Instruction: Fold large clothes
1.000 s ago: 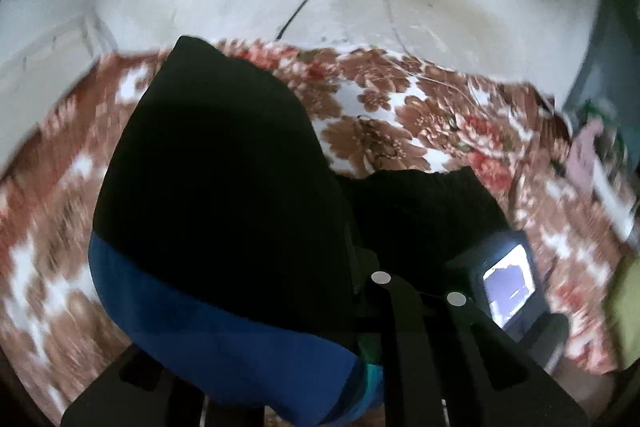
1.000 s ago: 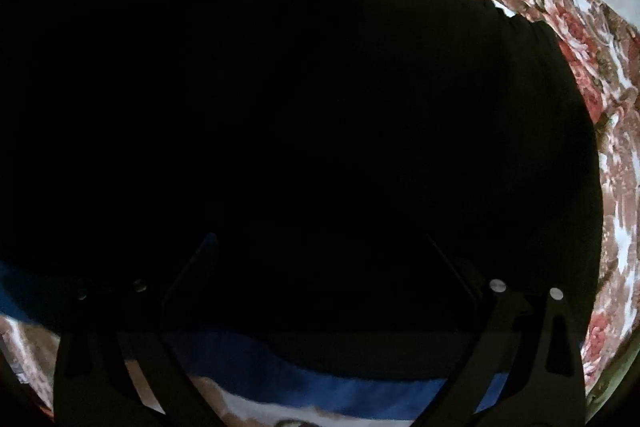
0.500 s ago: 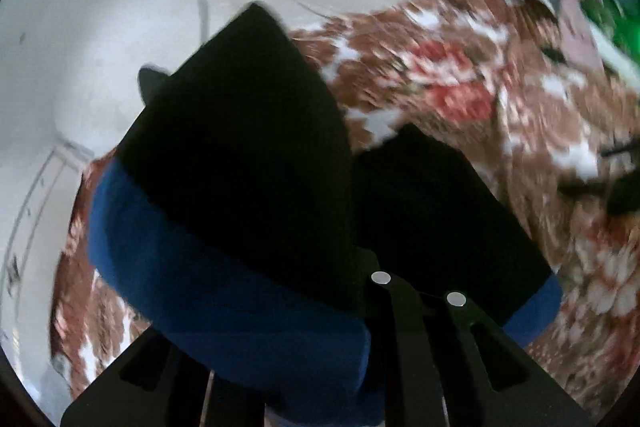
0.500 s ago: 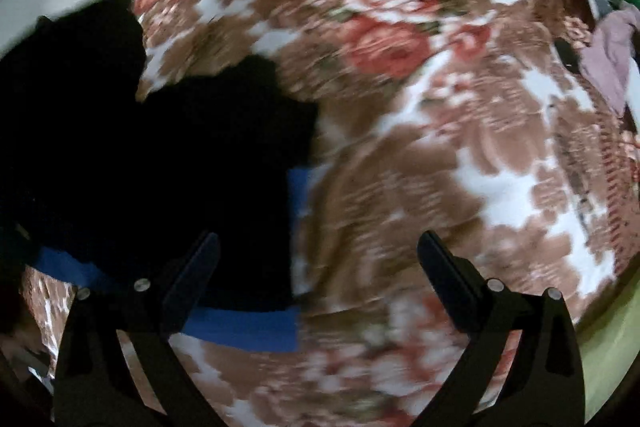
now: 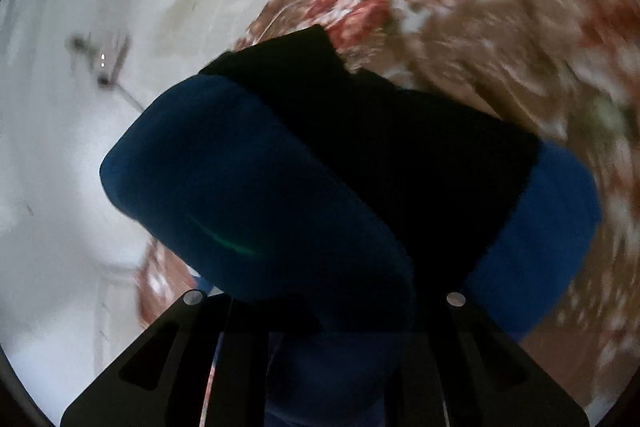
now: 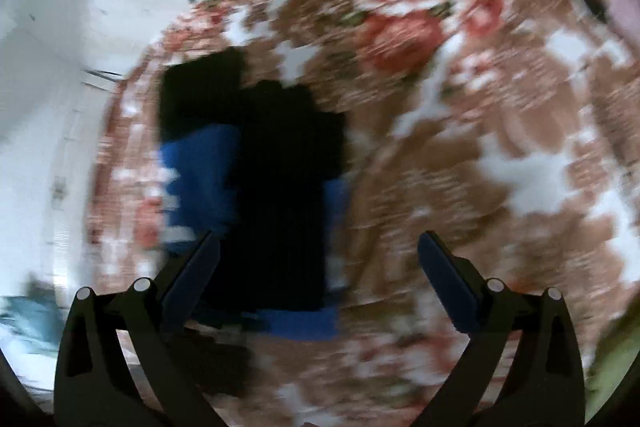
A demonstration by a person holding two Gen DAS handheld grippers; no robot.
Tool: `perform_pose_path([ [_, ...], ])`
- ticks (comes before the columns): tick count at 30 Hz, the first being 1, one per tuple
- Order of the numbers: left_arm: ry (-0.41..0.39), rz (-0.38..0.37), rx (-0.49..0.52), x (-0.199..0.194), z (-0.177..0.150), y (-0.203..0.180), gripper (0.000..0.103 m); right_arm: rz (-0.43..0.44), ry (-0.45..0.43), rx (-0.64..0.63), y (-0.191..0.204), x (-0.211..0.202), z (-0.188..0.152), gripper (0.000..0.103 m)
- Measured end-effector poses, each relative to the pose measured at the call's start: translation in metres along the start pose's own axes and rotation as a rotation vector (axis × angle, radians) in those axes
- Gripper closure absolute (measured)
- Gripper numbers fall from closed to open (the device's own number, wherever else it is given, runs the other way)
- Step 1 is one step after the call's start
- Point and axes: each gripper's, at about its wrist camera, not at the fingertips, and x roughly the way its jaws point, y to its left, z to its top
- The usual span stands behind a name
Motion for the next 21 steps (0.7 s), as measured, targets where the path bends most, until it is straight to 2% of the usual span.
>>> perform_pose_path([
  [2,-0.024,0.020,0.083,-0.006,-0.008,-0.018,0.092,0.152,0.038,0.050,0.007,0.009,0.006,0.005],
  [3,-0.034,0.027,0.115,-0.008,-0.012,-0.024,0.092,0.199,0.060,0.066,0.010,0.013,0.009,0.005],
  [4,-0.049,0.033,0.152,-0.009,-0.017,-0.033,0.092,0.241,0.093,0.073,0.016,0.021,0.013,0.005],
  [6,-0.075,0.033,0.182,-0.010,-0.021,-0.040,0.092,0.273,0.172,0.042,0.032,0.040,0.020,0.005],
  [9,-0.097,0.020,0.171,-0.013,-0.022,-0.035,0.092,0.235,0.225,-0.019,0.051,0.066,0.027,0.005],
  [14,-0.103,0.003,0.117,-0.016,-0.018,-0.030,0.092,0.086,0.296,-0.017,0.053,0.110,0.030,0.005],
  [16,-0.102,0.000,0.107,-0.018,-0.017,-0.030,0.092,0.091,0.296,-0.024,0.055,0.116,0.029,0.005],
  [18,-0.106,0.001,0.103,-0.020,-0.017,-0.030,0.092,0.143,0.328,-0.031,0.059,0.129,0.027,0.005],
  [20,-0.124,0.004,0.119,-0.024,-0.015,-0.033,0.092,0.141,0.354,-0.045,0.060,0.140,0.025,0.017],
  [21,-0.129,0.007,0.125,-0.026,-0.015,-0.034,0.092,0.095,0.357,-0.077,0.063,0.145,0.024,0.046],
])
